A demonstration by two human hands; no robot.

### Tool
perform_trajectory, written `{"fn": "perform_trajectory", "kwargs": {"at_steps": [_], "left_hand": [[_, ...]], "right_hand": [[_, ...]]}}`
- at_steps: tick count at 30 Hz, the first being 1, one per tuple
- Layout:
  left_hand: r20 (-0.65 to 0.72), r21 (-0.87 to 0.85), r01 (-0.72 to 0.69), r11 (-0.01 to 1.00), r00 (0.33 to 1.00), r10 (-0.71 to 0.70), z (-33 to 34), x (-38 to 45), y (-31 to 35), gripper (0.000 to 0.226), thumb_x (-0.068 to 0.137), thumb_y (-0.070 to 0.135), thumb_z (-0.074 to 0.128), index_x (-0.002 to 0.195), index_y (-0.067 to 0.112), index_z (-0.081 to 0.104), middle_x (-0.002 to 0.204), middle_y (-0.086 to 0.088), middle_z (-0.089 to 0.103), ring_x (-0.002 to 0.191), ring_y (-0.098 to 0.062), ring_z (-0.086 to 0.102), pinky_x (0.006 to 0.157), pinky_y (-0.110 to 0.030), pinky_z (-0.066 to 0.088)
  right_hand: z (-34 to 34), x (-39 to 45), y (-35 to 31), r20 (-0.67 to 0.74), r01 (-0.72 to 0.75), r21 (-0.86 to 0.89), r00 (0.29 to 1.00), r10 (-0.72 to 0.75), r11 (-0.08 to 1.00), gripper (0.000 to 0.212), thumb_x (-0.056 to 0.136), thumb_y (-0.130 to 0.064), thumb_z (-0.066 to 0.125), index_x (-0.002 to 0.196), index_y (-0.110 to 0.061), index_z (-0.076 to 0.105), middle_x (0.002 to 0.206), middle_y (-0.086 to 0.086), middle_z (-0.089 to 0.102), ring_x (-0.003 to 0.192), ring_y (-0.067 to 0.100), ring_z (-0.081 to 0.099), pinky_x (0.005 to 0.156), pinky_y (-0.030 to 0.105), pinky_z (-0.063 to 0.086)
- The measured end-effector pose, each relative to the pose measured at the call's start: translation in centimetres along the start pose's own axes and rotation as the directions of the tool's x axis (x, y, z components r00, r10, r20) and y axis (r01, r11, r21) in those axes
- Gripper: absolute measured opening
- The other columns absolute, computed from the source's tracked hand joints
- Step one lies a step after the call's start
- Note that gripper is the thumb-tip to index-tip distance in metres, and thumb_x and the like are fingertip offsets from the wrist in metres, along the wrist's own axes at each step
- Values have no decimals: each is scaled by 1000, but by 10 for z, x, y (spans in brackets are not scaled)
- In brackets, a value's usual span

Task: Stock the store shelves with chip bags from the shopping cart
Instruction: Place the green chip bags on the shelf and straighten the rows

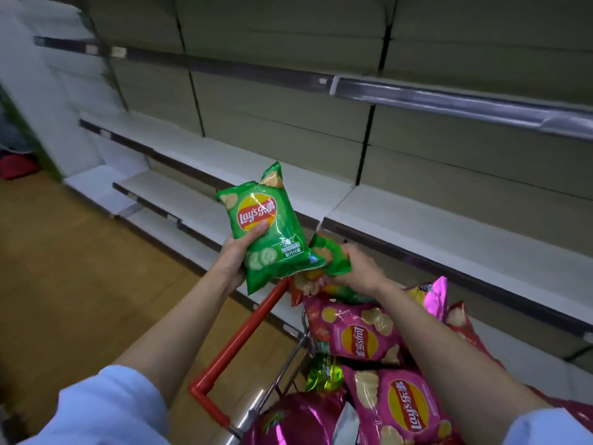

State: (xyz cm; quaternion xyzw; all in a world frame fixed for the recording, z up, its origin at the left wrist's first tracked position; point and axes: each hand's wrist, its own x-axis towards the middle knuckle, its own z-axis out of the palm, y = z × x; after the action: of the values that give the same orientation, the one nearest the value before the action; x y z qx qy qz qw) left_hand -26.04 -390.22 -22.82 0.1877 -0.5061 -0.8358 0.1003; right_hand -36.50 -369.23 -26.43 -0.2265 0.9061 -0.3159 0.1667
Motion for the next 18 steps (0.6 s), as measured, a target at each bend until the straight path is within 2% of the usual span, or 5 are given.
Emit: {"fn": "perform_trajectory", "kwargs": {"at_steps": [3,6,10,13,18], "left_hand": [[76,3,-2,1000,997,1,4,14,15,104,18,46,96,110,12,59,95,-8,75,84,-25,73,64,-35,59],[175,75,9,997,984,-23,16,23,23,109,18,47,96,114,11,57,98,-8,74,87,-25,72,68,-35,60],[307,157,-9,987,951,-41,49,31,19,107,19,45,97,113,10,58,95,-8,74,84,-23,73,65,-32,59],[393,239,-28,971,917,-70,81,29,13,104,21,44,96,112,12,58,96,-7,75,84,-22,73,65,-30,59],[503,307,-34,951,854,-132,154,15,-14,68,54,23,84,114,11,56,101,-10,72,82,-20,72,64,-29,59]], "right_hand": [[-30,-5,-13,-48,-36,430,997,63,902,61,78,-28,78,123,-15,40,105,-3,58,95,14,60,78,26,49],[-61,-15,-12,-54,-104,687,980,193,719,64,80,-27,76,127,-9,36,108,10,63,88,23,68,73,35,57],[-97,-48,6,-112,-22,801,976,186,598,41,86,-16,67,124,-8,52,103,14,71,80,23,72,65,31,59],[-122,-85,26,-162,10,850,956,243,527,55,77,-22,72,126,-10,52,105,15,72,83,26,73,65,33,60],[-162,-154,61,-312,121,867,887,339,483,48,79,-33,67,119,-9,57,91,11,75,75,22,74,57,31,58]]}}
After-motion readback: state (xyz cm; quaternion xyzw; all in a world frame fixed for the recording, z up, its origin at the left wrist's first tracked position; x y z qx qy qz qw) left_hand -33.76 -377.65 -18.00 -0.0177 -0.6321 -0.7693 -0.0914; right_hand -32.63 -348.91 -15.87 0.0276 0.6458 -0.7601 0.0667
